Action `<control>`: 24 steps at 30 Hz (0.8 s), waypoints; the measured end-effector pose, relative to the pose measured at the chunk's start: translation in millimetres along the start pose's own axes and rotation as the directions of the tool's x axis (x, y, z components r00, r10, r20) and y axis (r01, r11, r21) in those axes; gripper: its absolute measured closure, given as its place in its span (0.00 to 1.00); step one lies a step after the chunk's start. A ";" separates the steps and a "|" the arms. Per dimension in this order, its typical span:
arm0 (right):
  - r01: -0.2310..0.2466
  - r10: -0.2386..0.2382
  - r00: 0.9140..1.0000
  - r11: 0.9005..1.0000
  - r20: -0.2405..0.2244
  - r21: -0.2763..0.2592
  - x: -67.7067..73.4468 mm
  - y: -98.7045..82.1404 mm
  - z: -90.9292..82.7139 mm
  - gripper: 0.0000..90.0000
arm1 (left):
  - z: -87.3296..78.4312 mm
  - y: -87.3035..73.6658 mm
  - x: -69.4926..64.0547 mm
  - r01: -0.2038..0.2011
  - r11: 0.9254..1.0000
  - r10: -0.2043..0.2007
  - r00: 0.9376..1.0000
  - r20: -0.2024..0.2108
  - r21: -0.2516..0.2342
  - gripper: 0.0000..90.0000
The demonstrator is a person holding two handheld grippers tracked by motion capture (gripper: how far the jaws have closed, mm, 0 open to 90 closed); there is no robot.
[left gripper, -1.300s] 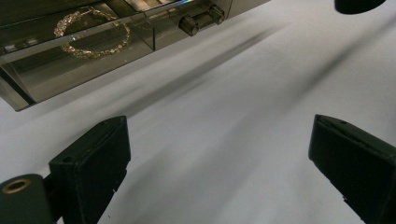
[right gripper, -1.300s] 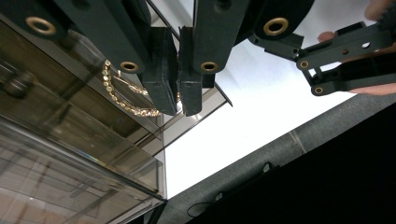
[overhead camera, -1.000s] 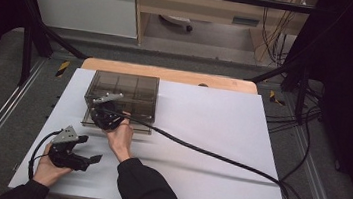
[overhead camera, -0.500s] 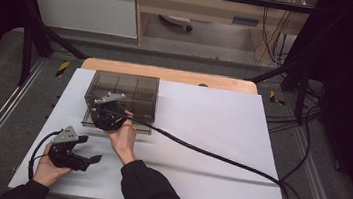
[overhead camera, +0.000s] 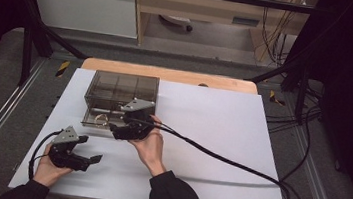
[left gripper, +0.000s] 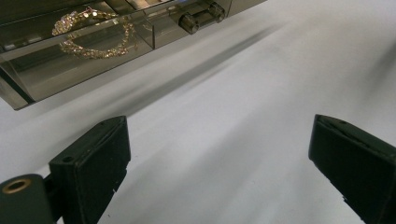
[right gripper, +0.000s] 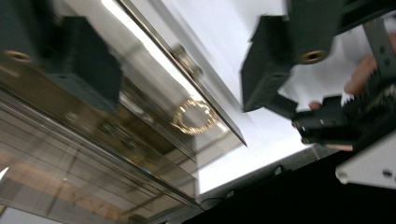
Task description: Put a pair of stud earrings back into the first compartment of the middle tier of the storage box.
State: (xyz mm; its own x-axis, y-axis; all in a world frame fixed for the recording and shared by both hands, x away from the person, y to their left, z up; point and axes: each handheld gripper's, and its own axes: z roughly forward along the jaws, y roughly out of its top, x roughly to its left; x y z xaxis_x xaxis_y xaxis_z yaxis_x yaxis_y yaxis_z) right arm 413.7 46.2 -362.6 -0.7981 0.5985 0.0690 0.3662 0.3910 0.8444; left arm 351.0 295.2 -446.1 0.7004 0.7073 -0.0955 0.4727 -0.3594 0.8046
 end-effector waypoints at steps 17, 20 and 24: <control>-0.120 0.120 0.993 0.993 0.012 -0.003 -60.4 -66.6 -77.7 0.04 | 1.5 0.0 0.1 0.003 1.000 -0.003 1.000 -0.002 0.004 0.06; -0.136 0.136 0.991 0.991 0.020 -0.006 -70.7 -79.2 -90.2 0.02 | 1.6 0.1 0.1 0.003 1.000 -0.003 1.000 -0.003 0.005 0.06; -0.154 0.154 0.988 0.988 0.030 -0.004 -85.1 -98.0 -106.9 0.02 | 1.7 0.2 0.0 0.003 1.000 -0.003 1.000 -0.003 0.006 0.06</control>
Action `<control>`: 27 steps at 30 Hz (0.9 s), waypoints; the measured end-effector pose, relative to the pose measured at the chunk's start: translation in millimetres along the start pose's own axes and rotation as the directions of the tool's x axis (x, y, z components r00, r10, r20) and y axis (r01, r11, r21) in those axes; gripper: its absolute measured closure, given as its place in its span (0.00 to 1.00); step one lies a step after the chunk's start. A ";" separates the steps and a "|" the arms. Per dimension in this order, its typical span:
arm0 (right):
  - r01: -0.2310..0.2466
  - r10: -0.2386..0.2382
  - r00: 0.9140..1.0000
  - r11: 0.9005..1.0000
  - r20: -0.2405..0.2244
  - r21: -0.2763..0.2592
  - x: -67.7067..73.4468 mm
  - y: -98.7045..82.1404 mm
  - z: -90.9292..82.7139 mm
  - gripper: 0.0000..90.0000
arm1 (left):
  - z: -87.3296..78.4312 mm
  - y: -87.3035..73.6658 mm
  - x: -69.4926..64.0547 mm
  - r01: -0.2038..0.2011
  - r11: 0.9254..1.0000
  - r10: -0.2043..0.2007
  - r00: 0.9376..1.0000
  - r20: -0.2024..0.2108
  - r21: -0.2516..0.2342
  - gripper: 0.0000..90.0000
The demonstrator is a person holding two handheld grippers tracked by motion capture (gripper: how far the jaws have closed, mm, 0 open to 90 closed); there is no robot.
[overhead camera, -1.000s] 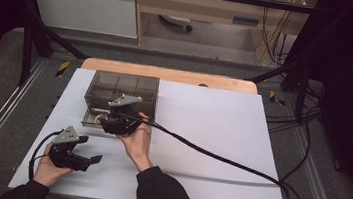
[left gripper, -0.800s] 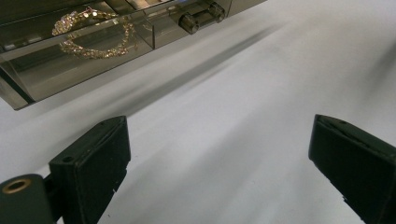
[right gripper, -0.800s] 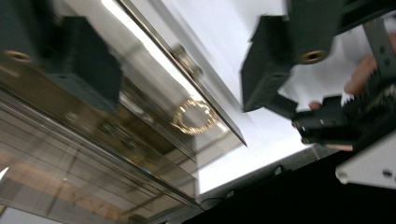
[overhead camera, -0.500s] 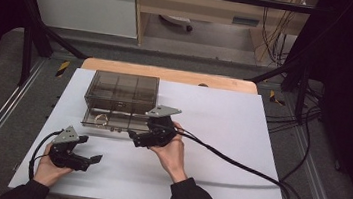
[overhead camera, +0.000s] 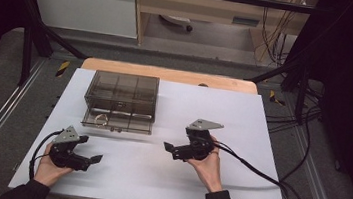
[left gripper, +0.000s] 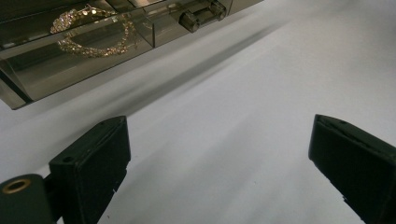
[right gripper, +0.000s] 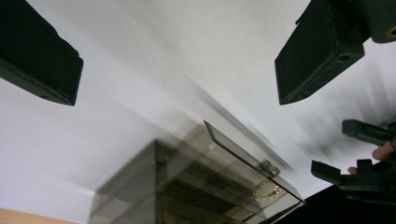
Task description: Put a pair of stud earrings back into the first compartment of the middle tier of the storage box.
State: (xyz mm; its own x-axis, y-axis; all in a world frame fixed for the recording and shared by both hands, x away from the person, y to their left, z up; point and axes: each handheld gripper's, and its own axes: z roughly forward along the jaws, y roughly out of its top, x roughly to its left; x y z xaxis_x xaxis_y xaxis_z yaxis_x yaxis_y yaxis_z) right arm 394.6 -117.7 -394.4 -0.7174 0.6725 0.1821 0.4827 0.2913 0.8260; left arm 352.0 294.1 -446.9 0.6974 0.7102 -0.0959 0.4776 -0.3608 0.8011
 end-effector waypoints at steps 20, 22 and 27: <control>-0.061 0.061 0.998 0.998 0.010 -0.002 -61.7 -84.3 -67.9 0.01 | 0.8 0.3 -0.7 -0.002 1.000 0.003 1.000 -0.002 0.005 0.06; -0.083 0.083 0.997 0.997 0.006 -0.007 -65.5 -91.1 -70.6 0.01 | 0.9 0.4 -1.1 -0.004 1.000 0.004 1.000 -0.002 0.006 0.06; -0.095 0.095 0.995 0.995 0.009 0.004 -69.2 -96.8 -73.7 0.00 | -0.2 0.4 -1.2 -0.004 1.000 0.004 1.000 0.000 0.001 0.06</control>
